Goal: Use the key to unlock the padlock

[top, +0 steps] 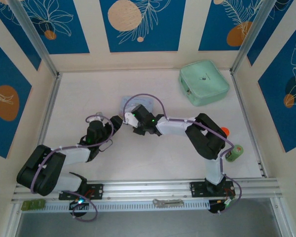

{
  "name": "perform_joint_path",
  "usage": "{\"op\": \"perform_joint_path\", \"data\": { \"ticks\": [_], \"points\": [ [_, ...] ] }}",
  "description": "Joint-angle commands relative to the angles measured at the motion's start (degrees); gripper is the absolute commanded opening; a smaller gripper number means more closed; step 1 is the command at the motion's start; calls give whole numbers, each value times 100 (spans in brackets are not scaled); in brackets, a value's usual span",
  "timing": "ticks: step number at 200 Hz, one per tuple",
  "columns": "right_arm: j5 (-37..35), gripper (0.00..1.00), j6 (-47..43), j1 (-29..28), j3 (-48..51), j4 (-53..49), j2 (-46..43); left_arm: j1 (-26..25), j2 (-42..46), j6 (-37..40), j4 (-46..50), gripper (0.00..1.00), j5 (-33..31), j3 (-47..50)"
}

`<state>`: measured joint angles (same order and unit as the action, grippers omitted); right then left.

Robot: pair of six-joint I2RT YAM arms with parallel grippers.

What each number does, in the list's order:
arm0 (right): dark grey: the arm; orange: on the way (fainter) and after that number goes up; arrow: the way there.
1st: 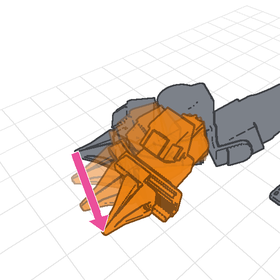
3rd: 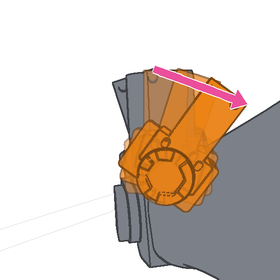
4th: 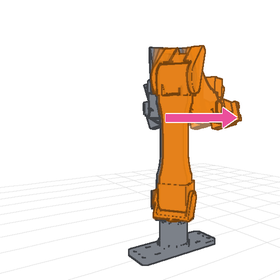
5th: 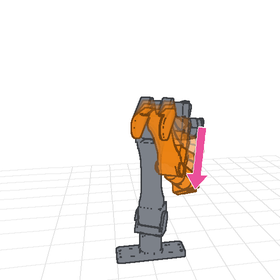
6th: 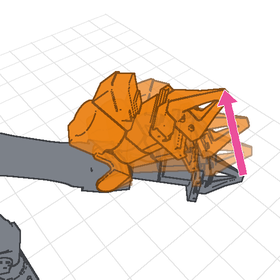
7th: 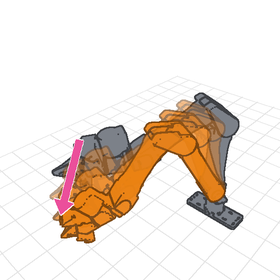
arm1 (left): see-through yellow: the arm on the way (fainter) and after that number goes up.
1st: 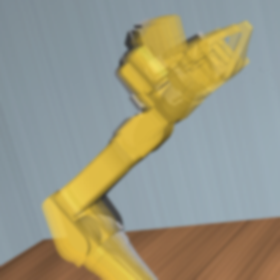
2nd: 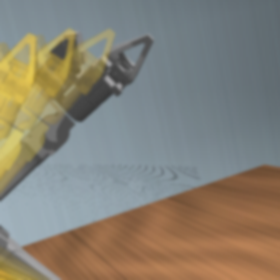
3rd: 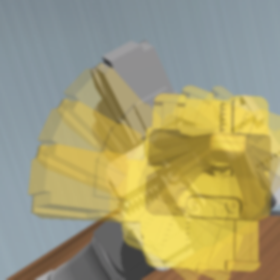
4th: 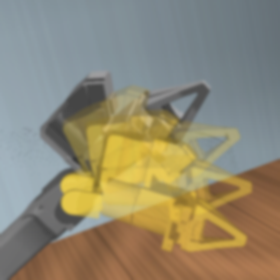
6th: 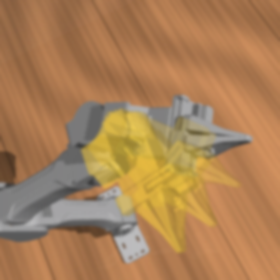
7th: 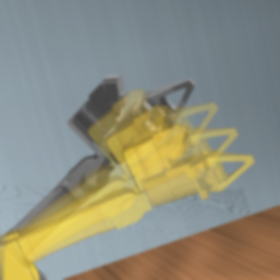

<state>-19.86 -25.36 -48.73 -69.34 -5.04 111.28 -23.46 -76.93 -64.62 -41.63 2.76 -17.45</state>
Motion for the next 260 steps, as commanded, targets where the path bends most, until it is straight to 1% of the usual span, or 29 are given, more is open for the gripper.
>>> {"op": "perform_joint_path", "data": {
  "ticks": [1,98,132,185,212,241,256,260],
  "points": [
    [193,0,-64,-40,-235,-93,138,79,99,-27,-206,77,58,84],
    [493,0,74,-185,-589,-209,284,130,257,-53,-94,77,-59,144],
    [715,0,182,-311,-468,-215,118,234,521,-5,205,78,-197,168],
    [588,0,509,-412,-57,-253,-187,294,879,150,627,78,-312,124],
    [577,0,961,-473,219,-308,-564,308,899,153,662,78,-329,128],
    [547,0,1969,-394,430,-566,-977,325,809,249,601,79,-230,53],
    [518,0,2506,-301,627,-673,-1253,325,743,324,617,85,-142,-31],
    [510,0,2658,-278,695,-674,-1343,325,741,346,648,89,-139,-59]
  ]
}}
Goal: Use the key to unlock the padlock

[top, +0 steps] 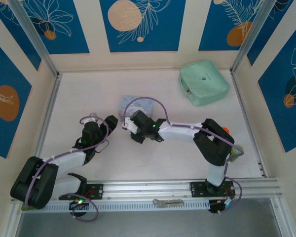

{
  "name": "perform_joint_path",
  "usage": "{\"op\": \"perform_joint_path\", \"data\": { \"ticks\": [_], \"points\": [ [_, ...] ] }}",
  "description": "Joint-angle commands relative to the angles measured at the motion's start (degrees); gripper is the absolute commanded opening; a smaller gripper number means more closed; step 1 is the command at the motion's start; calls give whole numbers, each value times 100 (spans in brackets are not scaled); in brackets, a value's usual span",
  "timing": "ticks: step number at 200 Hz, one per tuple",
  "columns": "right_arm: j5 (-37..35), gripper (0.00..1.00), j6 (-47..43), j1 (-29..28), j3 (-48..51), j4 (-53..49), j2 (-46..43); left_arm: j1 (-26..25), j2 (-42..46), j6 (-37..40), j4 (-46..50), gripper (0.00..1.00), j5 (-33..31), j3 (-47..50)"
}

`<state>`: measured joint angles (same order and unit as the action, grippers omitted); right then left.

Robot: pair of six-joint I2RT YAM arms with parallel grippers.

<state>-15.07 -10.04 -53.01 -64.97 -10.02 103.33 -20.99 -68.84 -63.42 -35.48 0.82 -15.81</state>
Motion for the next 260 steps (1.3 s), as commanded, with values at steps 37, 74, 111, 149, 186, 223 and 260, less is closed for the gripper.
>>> {"op": "perform_joint_path", "data": {
  "ticks": [37,74,111,149,186,223,260],
  "points": [
    [143,0,2623,756,719,-568,-1298,77,81,523,486,99,-87,-462],
    [882,0,3886,1978,1307,-679,-1875,78,290,677,841,100,-225,-624],
    [971,0,4284,2734,1706,-667,-1993,78,242,565,833,100,-145,-578],
    [1082,0,4466,2906,1786,-699,-1685,78,66,479,782,100,-56,-614],
    [1192,0,4629,2900,1793,-516,-1374,78,-172,445,666,100,100,-773],
    [1226,3,4711,2881,1812,-379,-1210,78,-304,380,547,100,164,-774],
    [1217,17,4748,2876,1852,-282,-1201,78,-304,348,499,100,158,-696]
  ]
}}
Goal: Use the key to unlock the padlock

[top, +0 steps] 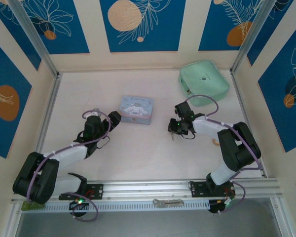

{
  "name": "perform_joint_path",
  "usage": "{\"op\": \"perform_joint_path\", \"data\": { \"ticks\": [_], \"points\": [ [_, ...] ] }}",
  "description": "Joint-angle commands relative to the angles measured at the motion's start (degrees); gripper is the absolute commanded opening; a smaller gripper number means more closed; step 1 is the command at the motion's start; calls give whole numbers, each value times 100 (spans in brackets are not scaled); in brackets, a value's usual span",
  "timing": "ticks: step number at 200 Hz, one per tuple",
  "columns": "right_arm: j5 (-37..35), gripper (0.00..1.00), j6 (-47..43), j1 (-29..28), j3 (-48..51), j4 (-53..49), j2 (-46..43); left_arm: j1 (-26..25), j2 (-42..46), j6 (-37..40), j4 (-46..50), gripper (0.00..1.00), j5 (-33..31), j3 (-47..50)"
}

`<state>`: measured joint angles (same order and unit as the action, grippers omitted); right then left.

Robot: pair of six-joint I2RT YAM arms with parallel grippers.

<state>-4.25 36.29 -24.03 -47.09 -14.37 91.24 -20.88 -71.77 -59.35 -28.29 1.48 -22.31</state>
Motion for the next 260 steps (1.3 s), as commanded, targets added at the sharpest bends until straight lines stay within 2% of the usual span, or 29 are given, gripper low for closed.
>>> {"op": "perform_joint_path", "data": {
  "ticks": [1,73,112,153,187,204,230,260],
  "points": [
    [135,17,115,-23,66,153,3,67,-12,-59,-220,99,91,-46],
    [-59,44,-34,-6,28,106,-530,83,145,86,-113,100,-57,-19],
    [-461,64,-500,252,-29,-61,-1157,480,544,514,369,99,-152,-135],
    [-1117,65,-1148,975,-107,40,-1339,1222,947,1350,1190,99,-306,-423],
    [-1646,65,-1660,1538,17,615,-1208,1719,844,2199,1965,99,-372,-871],
    [-1813,64,-1979,1690,115,896,-1127,1823,687,2674,2296,99,-473,-1128],
    [-2003,64,-2769,1756,670,2097,-978,1842,546,3440,2267,99,-750,-1287],
    [-1678,64,-2883,1897,1150,3228,-757,1843,485,4083,1895,99,-1230,-1184]
  ]
}}
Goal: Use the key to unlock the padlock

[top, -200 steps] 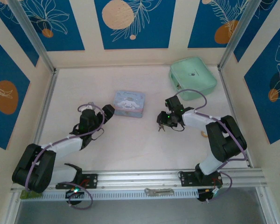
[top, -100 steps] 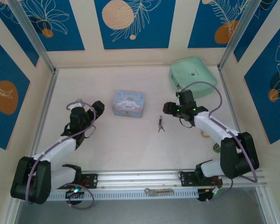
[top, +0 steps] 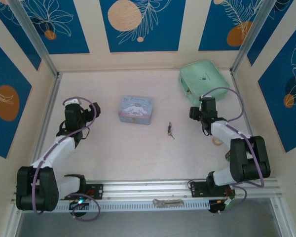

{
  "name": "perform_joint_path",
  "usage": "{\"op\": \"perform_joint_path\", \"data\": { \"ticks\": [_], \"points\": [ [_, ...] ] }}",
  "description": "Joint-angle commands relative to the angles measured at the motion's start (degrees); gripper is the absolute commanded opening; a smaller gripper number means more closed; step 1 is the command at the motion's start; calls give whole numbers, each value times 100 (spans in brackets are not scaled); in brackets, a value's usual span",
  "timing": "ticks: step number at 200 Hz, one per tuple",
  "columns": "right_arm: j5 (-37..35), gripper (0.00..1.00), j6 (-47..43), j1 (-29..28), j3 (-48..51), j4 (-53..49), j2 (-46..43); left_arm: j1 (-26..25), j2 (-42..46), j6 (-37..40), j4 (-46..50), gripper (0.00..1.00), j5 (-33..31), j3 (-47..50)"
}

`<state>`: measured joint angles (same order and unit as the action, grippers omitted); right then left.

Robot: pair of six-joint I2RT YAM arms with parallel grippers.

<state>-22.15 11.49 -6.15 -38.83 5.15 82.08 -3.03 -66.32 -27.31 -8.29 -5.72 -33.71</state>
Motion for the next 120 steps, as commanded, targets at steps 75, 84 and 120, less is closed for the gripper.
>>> {"op": "perform_joint_path", "data": {
  "ticks": [75,84,120],
  "points": [
    [918,65,-569,360,835,2909,419,43,-444,1571,-1219,99,-1265,647],
    [910,70,-528,393,952,3066,394,39,-510,1597,-1380,99,-1287,701],
    [955,99,-332,541,1690,4655,604,39,-957,1760,-2376,99,-1298,979]
  ]
}}
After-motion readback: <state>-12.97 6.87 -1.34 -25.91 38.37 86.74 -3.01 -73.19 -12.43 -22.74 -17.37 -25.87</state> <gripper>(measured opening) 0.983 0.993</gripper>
